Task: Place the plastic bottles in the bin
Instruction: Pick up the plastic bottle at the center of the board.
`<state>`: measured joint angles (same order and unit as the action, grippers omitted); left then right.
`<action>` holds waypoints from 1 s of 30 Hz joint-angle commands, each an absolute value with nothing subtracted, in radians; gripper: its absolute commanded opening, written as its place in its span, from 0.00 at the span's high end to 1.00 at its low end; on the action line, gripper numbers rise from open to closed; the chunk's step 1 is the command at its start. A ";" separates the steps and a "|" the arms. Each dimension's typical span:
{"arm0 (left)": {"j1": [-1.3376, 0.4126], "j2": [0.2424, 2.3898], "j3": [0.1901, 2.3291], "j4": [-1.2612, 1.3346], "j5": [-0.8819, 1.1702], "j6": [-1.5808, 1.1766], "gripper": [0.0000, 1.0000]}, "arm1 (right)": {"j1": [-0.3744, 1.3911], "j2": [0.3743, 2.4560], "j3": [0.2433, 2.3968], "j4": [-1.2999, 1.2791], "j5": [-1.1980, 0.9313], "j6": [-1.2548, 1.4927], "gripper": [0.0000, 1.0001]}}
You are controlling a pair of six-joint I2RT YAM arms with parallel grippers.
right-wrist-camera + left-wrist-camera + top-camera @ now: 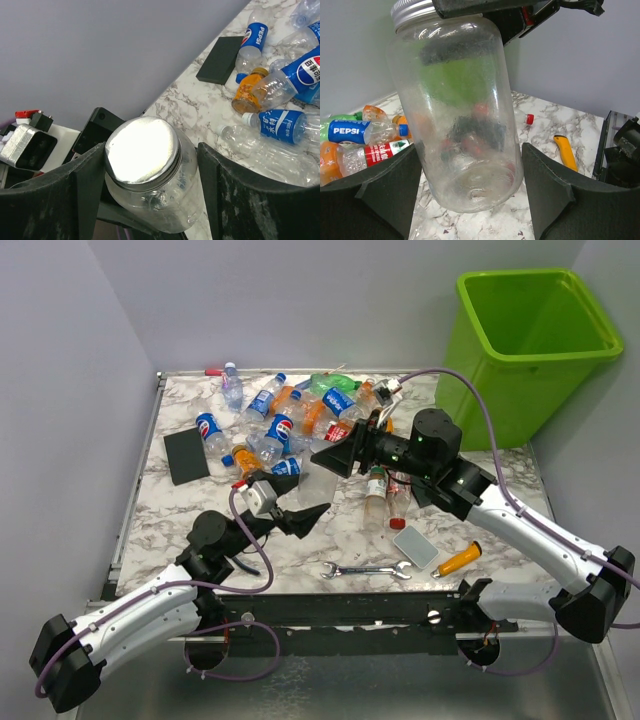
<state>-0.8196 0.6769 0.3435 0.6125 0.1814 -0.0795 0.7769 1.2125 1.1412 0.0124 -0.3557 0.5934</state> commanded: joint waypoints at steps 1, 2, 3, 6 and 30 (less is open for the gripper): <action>-0.822 0.674 0.341 0.649 0.169 -0.096 0.62 | 0.797 1.219 1.134 0.033 -0.303 0.569 0.32; -0.821 0.676 0.342 0.649 0.169 -0.097 0.62 | 0.799 1.219 1.129 0.037 -0.296 0.571 0.36; -0.821 0.679 0.342 0.649 0.172 -0.098 0.62 | 0.799 1.219 1.123 0.041 -0.290 0.573 0.43; -0.821 0.684 0.345 0.649 0.178 -0.100 0.62 | 0.801 1.214 1.102 0.073 -0.280 0.587 0.58; -0.821 0.685 0.347 0.649 0.189 -0.111 0.66 | 0.816 1.203 1.041 0.245 -0.215 0.656 0.47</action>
